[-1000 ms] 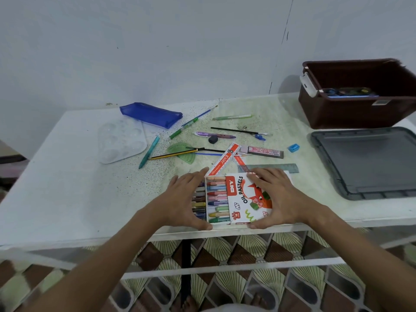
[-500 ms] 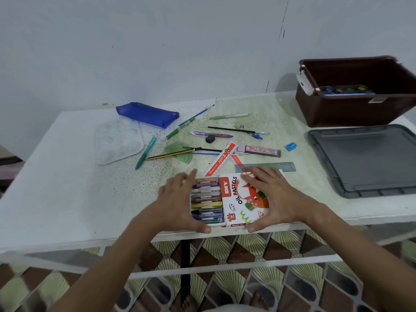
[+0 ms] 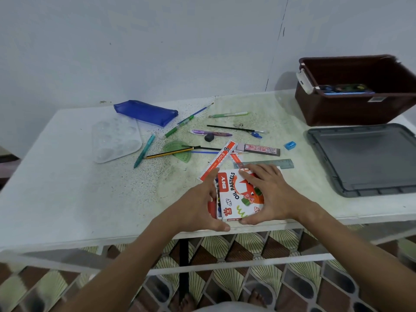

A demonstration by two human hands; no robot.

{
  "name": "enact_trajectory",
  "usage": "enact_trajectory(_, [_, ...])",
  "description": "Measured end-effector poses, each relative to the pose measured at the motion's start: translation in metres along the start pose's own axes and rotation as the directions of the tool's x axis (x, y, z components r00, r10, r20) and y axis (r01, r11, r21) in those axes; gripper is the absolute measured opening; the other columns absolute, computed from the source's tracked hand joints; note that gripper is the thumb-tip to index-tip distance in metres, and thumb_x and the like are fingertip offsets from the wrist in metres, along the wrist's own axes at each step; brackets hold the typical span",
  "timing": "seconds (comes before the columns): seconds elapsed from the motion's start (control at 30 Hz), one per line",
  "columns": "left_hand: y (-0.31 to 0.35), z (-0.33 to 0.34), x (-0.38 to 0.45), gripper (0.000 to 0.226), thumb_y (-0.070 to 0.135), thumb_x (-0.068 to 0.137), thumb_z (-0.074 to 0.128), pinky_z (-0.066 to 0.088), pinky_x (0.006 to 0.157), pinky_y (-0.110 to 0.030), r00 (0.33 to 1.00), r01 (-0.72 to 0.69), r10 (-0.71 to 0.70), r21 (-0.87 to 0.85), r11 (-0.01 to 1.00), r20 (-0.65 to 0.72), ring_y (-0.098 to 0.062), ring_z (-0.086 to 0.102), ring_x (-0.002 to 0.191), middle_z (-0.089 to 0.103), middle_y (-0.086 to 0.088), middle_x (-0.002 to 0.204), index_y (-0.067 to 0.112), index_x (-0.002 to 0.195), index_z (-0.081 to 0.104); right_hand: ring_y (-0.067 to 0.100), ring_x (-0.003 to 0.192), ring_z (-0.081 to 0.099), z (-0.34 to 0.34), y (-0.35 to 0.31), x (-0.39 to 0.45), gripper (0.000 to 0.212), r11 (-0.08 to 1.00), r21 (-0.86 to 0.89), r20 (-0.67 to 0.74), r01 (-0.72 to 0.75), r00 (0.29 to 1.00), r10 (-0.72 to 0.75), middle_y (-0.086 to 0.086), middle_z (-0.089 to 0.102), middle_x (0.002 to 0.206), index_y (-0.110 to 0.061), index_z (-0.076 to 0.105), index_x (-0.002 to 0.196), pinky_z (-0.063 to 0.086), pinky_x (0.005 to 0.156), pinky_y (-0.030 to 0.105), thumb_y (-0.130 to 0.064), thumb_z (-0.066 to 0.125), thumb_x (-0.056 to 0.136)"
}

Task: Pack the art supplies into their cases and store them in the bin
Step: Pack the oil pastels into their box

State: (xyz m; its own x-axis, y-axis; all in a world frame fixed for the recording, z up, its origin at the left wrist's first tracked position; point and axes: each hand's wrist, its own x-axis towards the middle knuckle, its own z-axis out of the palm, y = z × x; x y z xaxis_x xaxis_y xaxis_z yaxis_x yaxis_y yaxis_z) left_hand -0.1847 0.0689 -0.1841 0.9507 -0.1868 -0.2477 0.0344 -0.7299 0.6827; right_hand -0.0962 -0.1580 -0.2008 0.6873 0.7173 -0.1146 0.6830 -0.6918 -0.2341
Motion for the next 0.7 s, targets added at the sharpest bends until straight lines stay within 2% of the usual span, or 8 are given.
enact_trajectory(0.13, [-0.002, 0.004, 0.001, 0.128, 0.052, 0.058, 0.086, 0.05, 0.085, -0.029, 0.998, -0.041, 0.041, -0.01, 0.999, -0.046, -0.003, 0.052, 0.097, 0.052, 0.011, 0.106, 0.04, 0.149, -0.003, 0.016, 0.143, 0.005, 0.002, 0.0, 0.0, 0.126, 1.0, 0.016, -0.023, -0.001, 1.0, 0.001, -0.004, 0.012, 0.157, -0.028, 0.019, 0.151, -0.007, 0.114, 0.031, -0.095, 0.047, 0.049])
enact_trajectory(0.23, [-0.009, 0.003, -0.006, 0.116, 0.054, 0.059, 0.084, 0.045, 0.085, -0.022, 0.995, -0.023, 0.018, -0.053, 0.998, -0.096, 0.0, 0.051, 0.102, 0.052, 0.02, 0.111, 0.049, 0.144, 0.005, 0.014, 0.141, 0.008, 0.001, 0.0, 0.001, 0.124, 0.997, 0.073, -0.06, -0.015, 0.998, 0.019, -0.004, 0.016, 0.156, -0.027, 0.025, 0.15, -0.001, 0.115, 0.032, -0.092, 0.054, 0.048])
enact_trajectory(0.33, [-0.013, 0.0, -0.009, 0.084, 0.057, 0.063, 0.081, 0.043, 0.077, -0.02, 0.975, 0.007, -0.028, -0.096, 0.995, -0.219, 0.004, 0.051, 0.101, 0.054, 0.025, 0.114, 0.051, 0.131, 0.032, 0.016, 0.141, 0.011, 0.0, -0.003, 0.003, 0.125, 0.987, 0.154, -0.096, -0.054, 0.993, 0.069, -0.003, 0.02, 0.155, -0.027, 0.027, 0.149, 0.006, 0.118, 0.041, -0.091, 0.056, 0.046])
enact_trajectory(0.4, [-0.014, -0.004, -0.009, 0.069, 0.058, 0.067, 0.077, 0.042, 0.072, -0.018, 0.965, 0.024, -0.045, -0.084, 0.996, -0.257, 0.002, 0.053, 0.097, 0.055, 0.02, 0.112, 0.042, 0.128, 0.049, 0.016, 0.14, 0.014, 0.001, -0.007, 0.007, 0.124, 0.981, 0.182, -0.115, -0.064, 0.99, 0.086, -0.003, 0.023, 0.153, -0.027, 0.029, 0.148, 0.008, 0.118, 0.042, -0.091, 0.056, 0.045])
enact_trajectory(0.53, [-0.017, -0.009, -0.01, 0.052, 0.055, 0.079, 0.069, 0.045, 0.07, -0.022, 0.984, 0.029, -0.032, -0.021, 0.999, -0.176, -0.006, 0.055, 0.086, 0.055, 0.005, 0.099, 0.035, 0.126, 0.059, 0.017, 0.139, 0.016, 0.008, -0.012, 0.011, 0.125, 0.984, 0.162, -0.134, -0.07, 0.987, 0.092, -0.002, 0.026, 0.153, -0.026, 0.033, 0.147, 0.008, 0.117, 0.042, -0.094, 0.052, 0.044])
enact_trajectory(0.6, [-0.021, -0.007, -0.012, 0.038, 0.049, 0.082, 0.068, 0.049, 0.072, -0.028, 0.993, 0.022, -0.027, -0.039, 0.999, -0.118, -0.008, 0.056, 0.08, 0.057, 0.002, 0.093, 0.027, 0.114, 0.065, 0.017, 0.14, 0.017, 0.01, -0.013, 0.012, 0.126, 0.99, 0.129, -0.146, -0.054, 0.987, 0.073, -0.003, 0.027, 0.153, -0.025, 0.035, 0.146, 0.01, 0.117, 0.045, -0.097, 0.047, 0.044])
enact_trajectory(0.63, [-0.023, -0.004, -0.013, 0.035, 0.045, 0.082, 0.07, 0.05, 0.073, -0.027, 0.996, 0.019, -0.023, -0.048, 0.999, -0.086, -0.008, 0.056, 0.08, 0.059, 0.002, 0.092, 0.024, 0.11, 0.065, 0.017, 0.139, 0.018, 0.011, -0.014, 0.012, 0.127, 0.992, 0.115, -0.15, -0.042, 0.987, 0.06, -0.003, 0.027, 0.152, -0.024, 0.036, 0.146, 0.011, 0.117, 0.046, -0.099, 0.044, 0.044])
enact_trajectory(0.7, [-0.025, 0.0, -0.015, 0.04, 0.034, 0.08, 0.075, 0.05, 0.072, -0.021, 0.998, 0.025, -0.031, -0.111, 0.994, -0.048, -0.008, 0.058, 0.081, 0.06, 0.002, 0.094, 0.02, 0.115, 0.063, 0.016, 0.139, 0.018, 0.012, -0.015, 0.012, 0.126, 0.995, 0.101, -0.169, -0.025, 0.985, 0.042, -0.004, 0.028, 0.151, -0.022, 0.039, 0.145, 0.011, 0.117, 0.045, -0.098, 0.044, 0.044])
